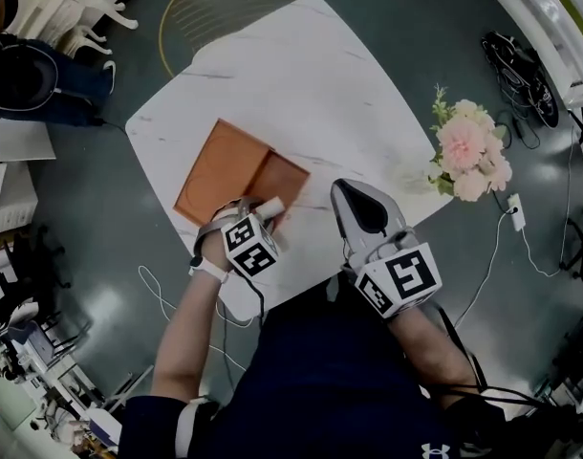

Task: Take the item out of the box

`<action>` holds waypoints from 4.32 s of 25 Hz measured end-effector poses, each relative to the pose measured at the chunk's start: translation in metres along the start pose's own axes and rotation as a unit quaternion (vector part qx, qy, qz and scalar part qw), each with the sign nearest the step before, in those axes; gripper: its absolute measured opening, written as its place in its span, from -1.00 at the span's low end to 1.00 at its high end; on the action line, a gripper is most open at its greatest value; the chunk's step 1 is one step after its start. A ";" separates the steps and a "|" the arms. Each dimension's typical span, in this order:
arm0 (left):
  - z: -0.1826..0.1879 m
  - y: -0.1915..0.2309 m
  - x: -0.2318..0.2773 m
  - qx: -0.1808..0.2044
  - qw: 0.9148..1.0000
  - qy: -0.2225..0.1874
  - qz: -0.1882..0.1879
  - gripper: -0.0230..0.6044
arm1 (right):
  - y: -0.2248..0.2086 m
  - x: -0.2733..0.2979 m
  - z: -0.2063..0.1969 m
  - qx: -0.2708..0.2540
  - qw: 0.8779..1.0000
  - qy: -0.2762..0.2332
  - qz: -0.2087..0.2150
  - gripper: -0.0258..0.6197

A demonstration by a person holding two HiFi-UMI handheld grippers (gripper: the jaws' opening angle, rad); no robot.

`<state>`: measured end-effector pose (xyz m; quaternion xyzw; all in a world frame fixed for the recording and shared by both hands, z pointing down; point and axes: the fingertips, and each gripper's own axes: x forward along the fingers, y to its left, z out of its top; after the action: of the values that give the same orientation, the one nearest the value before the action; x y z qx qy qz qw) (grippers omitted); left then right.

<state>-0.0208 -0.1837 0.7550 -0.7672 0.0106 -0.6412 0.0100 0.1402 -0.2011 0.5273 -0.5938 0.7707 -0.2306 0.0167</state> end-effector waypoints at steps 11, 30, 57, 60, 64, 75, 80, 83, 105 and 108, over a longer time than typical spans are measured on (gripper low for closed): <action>-0.012 -0.006 0.028 -0.030 0.998 0.046 -0.012 -0.38 | -0.012 -0.006 0.005 0.007 1.000 -0.008 -0.009 -0.91; 0.015 0.018 -0.055 -0.143 0.981 -0.085 0.104 -0.39 | 0.025 0.000 0.008 -0.008 0.999 0.007 0.049 -0.91; -0.098 0.086 -0.102 -0.397 0.884 -0.165 0.181 -0.39 | 0.090 0.017 0.021 -0.032 0.993 0.025 0.113 -0.91; -0.103 0.091 -0.086 -0.384 0.897 -0.141 0.169 -0.39 | 0.090 0.019 0.015 -0.028 0.993 0.030 0.110 -0.91; -0.110 0.096 -0.070 -0.371 0.908 -0.112 0.160 -0.39 | 0.090 0.021 0.008 -0.022 0.993 0.037 0.106 -0.91; -0.115 0.098 -0.061 -0.370 0.908 -0.095 0.173 -0.34 | 0.090 0.019 -0.003 -0.010 0.994 0.039 0.104 -0.91; -0.112 0.099 -0.084 -0.375 0.898 -0.115 0.200 -0.33 | 0.091 0.018 -0.001 -0.009 0.994 0.035 0.107 -0.91; -0.108 0.098 -0.103 -0.386 0.887 -0.139 0.213 -0.33 | 0.091 0.018 0.000 -0.010 0.994 0.032 0.108 -0.91; -0.007 0.088 -0.369 -0.373 0.694 -0.503 0.356 -0.92 | 0.107 0.016 0.088 -0.070 0.989 -0.049 0.120 -0.91; 0.003 0.081 -0.386 -0.367 0.684 -0.517 0.360 -0.92 | 0.108 0.009 0.105 -0.083 0.987 -0.068 0.120 -0.91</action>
<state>-0.0861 -0.2533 0.3722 -0.8564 0.5138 -0.0350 -0.0382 0.0709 -0.2245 0.3947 -0.5107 0.8498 -0.1212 0.0473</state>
